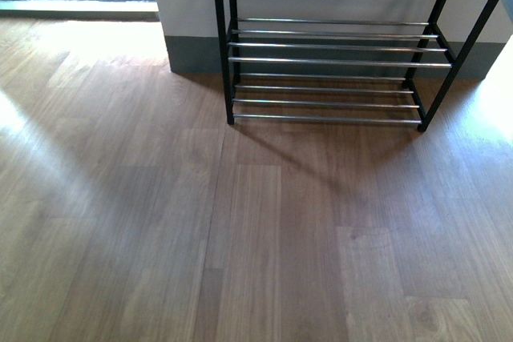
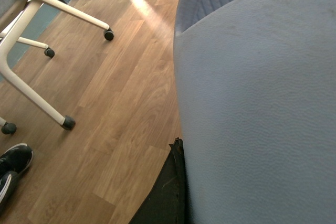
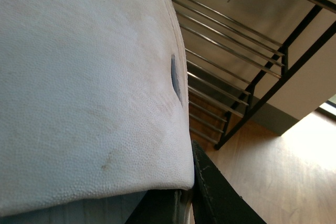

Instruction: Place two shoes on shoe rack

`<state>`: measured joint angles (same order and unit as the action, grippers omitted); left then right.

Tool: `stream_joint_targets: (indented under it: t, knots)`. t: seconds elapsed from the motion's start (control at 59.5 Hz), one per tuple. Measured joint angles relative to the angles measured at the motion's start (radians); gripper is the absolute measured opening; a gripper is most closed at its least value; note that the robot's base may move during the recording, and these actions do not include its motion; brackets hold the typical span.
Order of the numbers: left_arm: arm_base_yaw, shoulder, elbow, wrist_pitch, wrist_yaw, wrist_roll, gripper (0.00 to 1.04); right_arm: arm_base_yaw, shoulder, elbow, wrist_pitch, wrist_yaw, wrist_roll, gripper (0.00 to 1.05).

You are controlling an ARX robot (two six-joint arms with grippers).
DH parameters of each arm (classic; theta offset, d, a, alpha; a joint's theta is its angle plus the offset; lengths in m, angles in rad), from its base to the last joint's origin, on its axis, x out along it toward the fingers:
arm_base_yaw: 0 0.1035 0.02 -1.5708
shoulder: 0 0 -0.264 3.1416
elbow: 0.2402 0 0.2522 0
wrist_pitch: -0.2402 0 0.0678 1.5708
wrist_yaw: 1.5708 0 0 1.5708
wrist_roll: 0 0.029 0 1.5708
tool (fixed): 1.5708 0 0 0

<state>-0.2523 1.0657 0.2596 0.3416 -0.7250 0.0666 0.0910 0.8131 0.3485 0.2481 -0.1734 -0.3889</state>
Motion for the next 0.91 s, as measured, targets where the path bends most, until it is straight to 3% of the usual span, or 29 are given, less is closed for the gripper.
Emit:
stream_joint_targets:
  t: [0.907]
  knots:
    - [0.001, 0.001, -0.002, -0.001, -0.002, 0.000, 0.02, 0.000, 0.004, -0.002, 0.000, -0.003, 0.000, 0.01]
